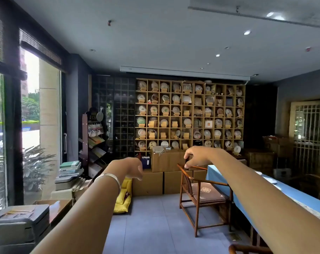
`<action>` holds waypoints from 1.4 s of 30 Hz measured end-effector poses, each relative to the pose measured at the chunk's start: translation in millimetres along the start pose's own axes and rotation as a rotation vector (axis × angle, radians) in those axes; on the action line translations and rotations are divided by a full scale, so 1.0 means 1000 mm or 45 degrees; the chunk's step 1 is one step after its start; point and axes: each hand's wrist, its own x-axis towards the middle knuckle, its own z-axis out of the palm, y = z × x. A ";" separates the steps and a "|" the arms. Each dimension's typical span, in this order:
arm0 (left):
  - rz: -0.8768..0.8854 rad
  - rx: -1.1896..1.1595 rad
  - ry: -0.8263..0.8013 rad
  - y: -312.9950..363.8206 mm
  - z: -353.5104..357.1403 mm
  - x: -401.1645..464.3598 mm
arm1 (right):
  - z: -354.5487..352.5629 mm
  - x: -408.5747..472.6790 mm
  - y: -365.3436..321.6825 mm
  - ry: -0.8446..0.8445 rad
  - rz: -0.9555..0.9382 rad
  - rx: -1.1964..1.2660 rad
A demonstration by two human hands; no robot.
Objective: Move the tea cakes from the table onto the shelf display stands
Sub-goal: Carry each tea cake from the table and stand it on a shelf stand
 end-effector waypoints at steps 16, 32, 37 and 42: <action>-0.012 -0.087 -0.035 0.009 -0.009 0.284 | 0.005 0.254 0.127 -0.076 -0.030 0.101; 0.205 -0.106 -0.122 0.003 0.005 0.613 | 0.017 0.489 0.283 -0.017 0.195 0.169; 0.376 -0.047 -0.076 0.022 -0.009 0.733 | 0.008 0.565 0.342 0.034 0.377 0.188; 0.508 -0.007 -0.115 0.053 0.011 0.830 | 0.017 0.608 0.393 0.028 0.504 0.127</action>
